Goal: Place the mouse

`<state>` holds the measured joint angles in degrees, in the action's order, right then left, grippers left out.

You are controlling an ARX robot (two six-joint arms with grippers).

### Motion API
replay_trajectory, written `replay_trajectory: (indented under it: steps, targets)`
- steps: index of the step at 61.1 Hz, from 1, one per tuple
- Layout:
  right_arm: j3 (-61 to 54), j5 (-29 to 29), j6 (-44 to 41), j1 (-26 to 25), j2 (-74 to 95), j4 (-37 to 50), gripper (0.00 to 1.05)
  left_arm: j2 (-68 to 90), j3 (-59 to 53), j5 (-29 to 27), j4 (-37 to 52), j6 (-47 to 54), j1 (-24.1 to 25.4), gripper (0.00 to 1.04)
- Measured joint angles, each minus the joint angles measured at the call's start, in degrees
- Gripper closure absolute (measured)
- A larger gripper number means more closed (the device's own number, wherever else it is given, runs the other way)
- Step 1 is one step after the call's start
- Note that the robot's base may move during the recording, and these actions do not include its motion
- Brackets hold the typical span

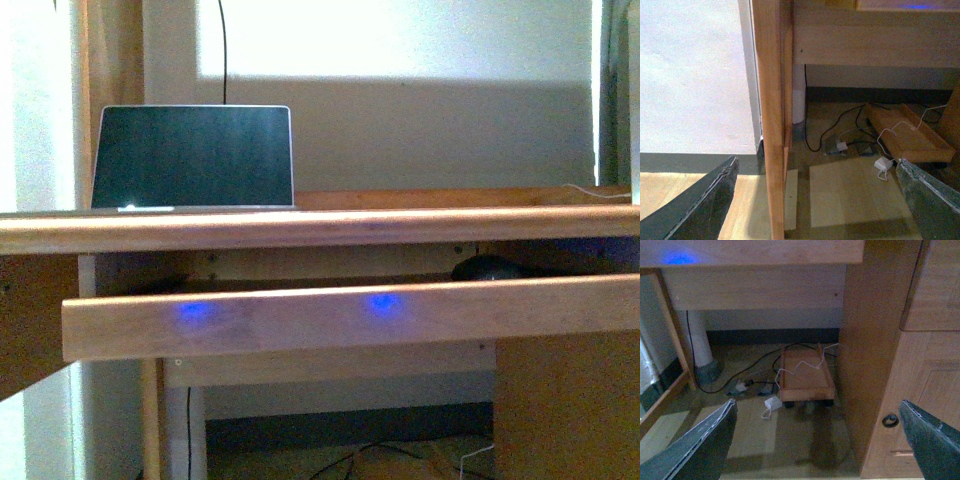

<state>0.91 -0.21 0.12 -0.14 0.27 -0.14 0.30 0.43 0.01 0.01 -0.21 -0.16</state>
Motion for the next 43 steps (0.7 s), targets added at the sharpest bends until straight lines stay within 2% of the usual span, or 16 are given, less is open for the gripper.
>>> replay_trajectory:
  steps: [36,38,40,43]
  targets:
    - [0.00,0.04,0.02,0.00,0.00,0.00,0.07,0.00,0.00,0.00,0.00,0.00,0.00,0.08]
    - [0.00,0.04,0.02,0.00,0.00,0.00,0.07,0.90,0.61,2.03,-1.79,-0.79,0.55,0.08]
    - [0.00,0.07,0.02,0.00,-0.02,0.00,0.07,4.31,3.28,6.93,-8.07,-1.88,2.16,0.08]
    - [0.00,-0.04,0.02,0.00,0.00,0.00,0.07,9.77,5.42,11.65,-11.54,-1.92,3.61,0.08]
